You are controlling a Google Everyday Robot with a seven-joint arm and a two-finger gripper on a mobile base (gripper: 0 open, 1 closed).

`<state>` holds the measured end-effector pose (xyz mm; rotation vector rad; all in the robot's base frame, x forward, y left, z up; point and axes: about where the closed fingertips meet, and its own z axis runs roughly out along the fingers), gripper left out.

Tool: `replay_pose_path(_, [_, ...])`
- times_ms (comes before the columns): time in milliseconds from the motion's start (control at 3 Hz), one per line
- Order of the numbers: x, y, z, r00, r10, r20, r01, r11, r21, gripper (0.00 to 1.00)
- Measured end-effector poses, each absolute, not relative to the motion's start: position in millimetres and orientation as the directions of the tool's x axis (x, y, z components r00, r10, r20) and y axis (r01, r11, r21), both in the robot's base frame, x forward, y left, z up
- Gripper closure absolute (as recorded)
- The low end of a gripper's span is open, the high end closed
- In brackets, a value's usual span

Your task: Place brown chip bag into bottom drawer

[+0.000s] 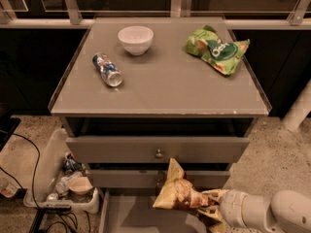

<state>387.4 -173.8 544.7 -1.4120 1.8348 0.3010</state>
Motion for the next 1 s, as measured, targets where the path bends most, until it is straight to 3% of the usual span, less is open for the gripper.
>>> replay_pose_path(1000, [398.5, -182.8, 490.1, -0.142, -0.716, -0.684, -0.908, 0.369, -0.198, 1.00])
